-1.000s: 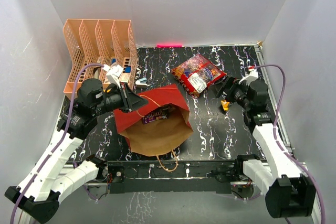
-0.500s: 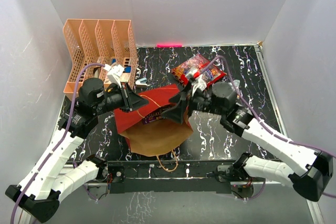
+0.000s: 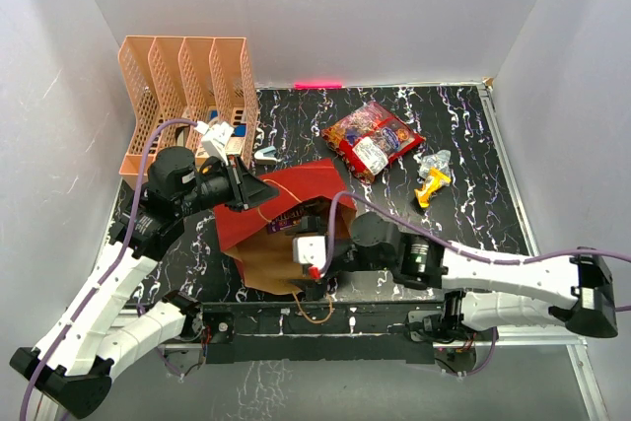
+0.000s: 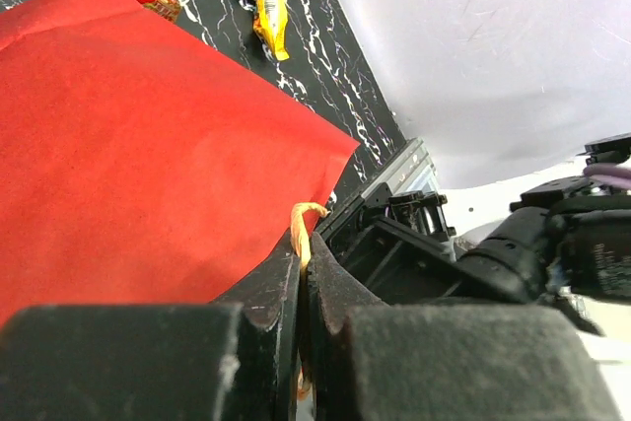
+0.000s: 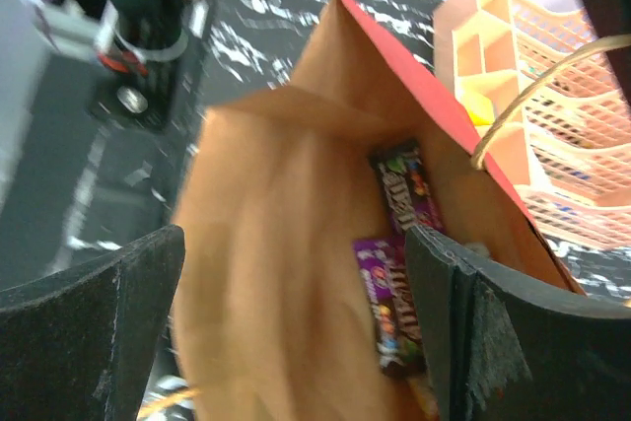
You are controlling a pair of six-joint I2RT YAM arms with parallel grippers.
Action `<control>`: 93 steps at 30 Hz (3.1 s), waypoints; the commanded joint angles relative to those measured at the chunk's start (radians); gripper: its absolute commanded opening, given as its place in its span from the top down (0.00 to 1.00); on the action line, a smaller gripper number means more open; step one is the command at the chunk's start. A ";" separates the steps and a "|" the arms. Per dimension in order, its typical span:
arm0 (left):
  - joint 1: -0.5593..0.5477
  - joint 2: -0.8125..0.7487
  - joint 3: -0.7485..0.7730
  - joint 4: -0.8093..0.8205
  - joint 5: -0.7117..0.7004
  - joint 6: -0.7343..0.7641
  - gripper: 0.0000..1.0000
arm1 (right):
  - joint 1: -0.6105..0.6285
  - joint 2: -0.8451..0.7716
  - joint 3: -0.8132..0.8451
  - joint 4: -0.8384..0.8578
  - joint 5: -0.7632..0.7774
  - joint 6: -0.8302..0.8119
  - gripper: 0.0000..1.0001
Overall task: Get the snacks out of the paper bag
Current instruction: Take out the snack from the paper bag.
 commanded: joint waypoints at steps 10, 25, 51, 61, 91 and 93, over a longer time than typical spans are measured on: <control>-0.003 -0.006 0.033 -0.029 -0.022 0.020 1.00 | 0.006 0.317 -0.033 0.122 0.370 -0.654 0.02; -0.004 -0.010 0.040 -0.034 -0.005 0.005 1.00 | -0.105 0.694 0.054 0.400 0.498 -0.770 0.03; -0.004 -0.022 0.061 -0.063 -0.003 0.007 1.00 | -0.175 0.892 0.172 0.495 0.486 -0.708 0.72; -0.004 -0.025 0.057 -0.062 -0.004 0.009 1.00 | -0.175 0.777 0.142 0.389 0.391 -0.570 0.83; -0.004 0.001 0.039 -0.014 0.001 0.009 1.00 | -0.181 -0.154 0.079 -0.104 -0.170 0.063 0.93; -0.004 0.006 0.042 -0.014 0.004 0.009 1.00 | -0.192 -0.202 0.072 -0.037 -0.038 0.114 0.93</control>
